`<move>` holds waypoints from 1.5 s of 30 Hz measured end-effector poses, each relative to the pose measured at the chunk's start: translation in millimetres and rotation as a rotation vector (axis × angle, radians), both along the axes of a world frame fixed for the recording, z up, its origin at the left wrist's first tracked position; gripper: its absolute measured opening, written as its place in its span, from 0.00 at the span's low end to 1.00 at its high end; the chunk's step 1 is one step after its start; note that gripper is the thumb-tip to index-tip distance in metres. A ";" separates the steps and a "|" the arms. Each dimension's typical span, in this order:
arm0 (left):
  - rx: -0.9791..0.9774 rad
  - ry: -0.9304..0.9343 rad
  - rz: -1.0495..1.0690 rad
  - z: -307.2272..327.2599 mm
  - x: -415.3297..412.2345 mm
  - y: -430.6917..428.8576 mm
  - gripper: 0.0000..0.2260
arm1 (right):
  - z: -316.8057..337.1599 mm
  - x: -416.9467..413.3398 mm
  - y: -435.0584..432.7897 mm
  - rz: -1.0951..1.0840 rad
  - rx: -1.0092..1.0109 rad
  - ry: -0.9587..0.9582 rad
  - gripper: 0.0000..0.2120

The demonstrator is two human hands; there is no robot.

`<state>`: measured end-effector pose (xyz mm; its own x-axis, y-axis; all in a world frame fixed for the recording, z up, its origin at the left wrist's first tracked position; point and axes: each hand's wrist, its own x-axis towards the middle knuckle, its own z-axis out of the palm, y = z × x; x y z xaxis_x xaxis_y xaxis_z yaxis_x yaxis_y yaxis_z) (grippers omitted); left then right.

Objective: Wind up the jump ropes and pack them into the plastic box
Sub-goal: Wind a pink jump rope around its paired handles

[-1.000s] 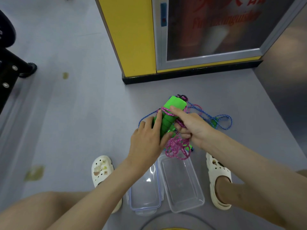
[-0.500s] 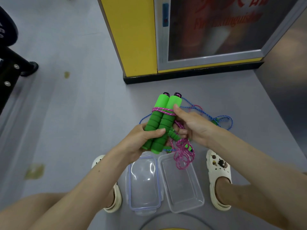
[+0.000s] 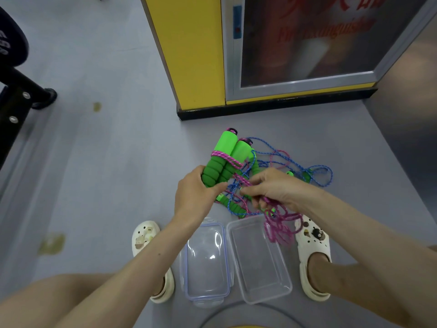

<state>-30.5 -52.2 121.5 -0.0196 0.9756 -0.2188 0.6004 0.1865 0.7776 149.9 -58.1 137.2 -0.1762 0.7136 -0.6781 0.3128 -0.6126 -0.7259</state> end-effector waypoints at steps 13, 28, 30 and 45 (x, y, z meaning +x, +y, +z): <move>0.040 0.109 0.077 -0.1 -5.4 4.7 0.10 | 6.8 4.0 1.5 0.090 0.030 0.069 0.09; 0.198 0.440 0.006 4.3 -9.6 0.6 0.10 | 9.0 7.0 3.2 0.055 0.022 0.050 0.11; 0.295 0.523 -0.066 2.6 -6.3 -4.2 0.11 | 8.5 5.4 2.0 0.104 0.043 0.021 0.15; 0.554 0.748 -0.191 0.4 4.6 -9.3 0.17 | 3.2 -7.4 -0.2 -0.089 0.068 0.134 0.10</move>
<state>-25.9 -61.5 121.9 0.2036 0.9380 0.2804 0.9606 -0.2467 0.1278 142.5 -58.3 140.4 -0.1963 0.7735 -0.6027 0.1571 -0.5819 -0.7979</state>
